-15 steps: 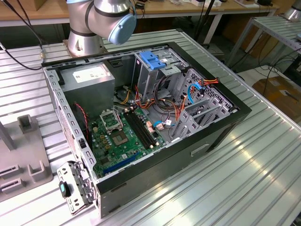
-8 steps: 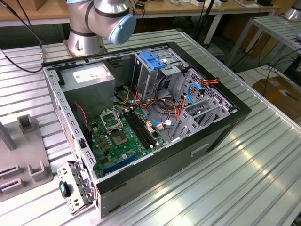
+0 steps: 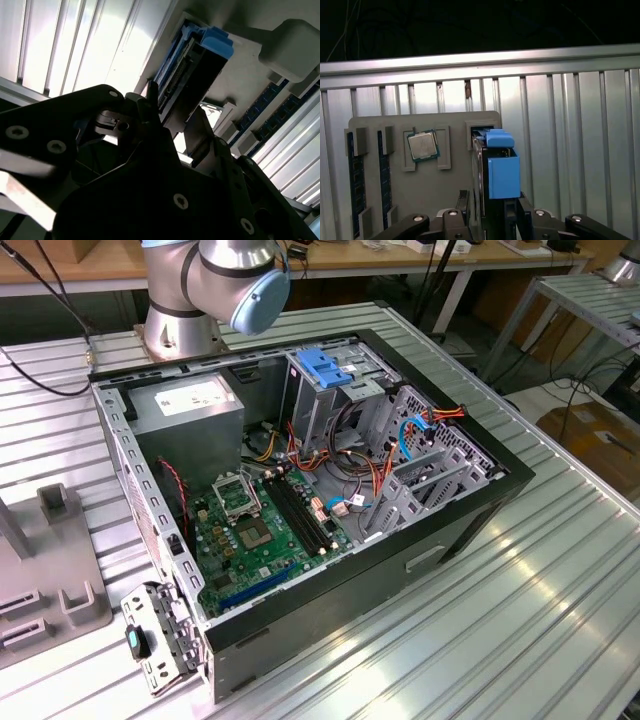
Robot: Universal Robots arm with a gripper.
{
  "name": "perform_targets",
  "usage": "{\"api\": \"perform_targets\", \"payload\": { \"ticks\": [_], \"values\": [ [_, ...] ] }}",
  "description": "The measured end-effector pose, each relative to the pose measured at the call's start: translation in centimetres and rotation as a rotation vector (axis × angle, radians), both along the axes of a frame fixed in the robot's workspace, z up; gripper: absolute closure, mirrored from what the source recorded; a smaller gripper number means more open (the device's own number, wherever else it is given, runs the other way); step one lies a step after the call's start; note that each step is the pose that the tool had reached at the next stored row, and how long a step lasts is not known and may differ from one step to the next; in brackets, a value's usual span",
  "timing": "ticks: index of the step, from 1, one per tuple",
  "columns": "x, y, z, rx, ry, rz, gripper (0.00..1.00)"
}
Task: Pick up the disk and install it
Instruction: 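Insert the disk into the insertion slot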
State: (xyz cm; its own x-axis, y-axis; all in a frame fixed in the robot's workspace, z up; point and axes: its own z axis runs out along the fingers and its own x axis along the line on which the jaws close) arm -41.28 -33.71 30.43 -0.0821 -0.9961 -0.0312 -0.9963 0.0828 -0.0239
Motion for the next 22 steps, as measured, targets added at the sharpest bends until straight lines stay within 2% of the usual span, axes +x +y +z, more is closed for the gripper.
{"api": "perform_targets", "payload": {
  "ticks": [1, 2, 11, 13, 14, 15, 17, 18, 22],
  "values": [
    [0.00, 0.00, 0.00, 0.0000, 0.0000, 0.000, 0.53],
    [0.00, 0.00, 0.00, 0.0000, 0.0000, 0.000, 0.65],
    [0.00, 0.00, 0.05, 0.0001, -0.0001, 0.001, 0.65],
    [0.00, 0.00, 0.35, 0.0001, -0.0003, 0.001, 0.65],
    [0.00, 0.00, 0.75, 0.0000, -0.0001, 0.001, 0.65],
    [0.00, 0.00, 1.49, 0.0000, 0.0000, 0.001, 0.65],
    [0.00, 0.00, 2.52, 0.0001, -0.0001, 0.001, 0.65],
    [0.00, 0.00, 2.81, 0.0000, 0.0000, 0.001, 0.65],
    [0.00, 0.00, 2.91, 0.0001, -0.0002, 0.001, 0.65]
  ]
}}
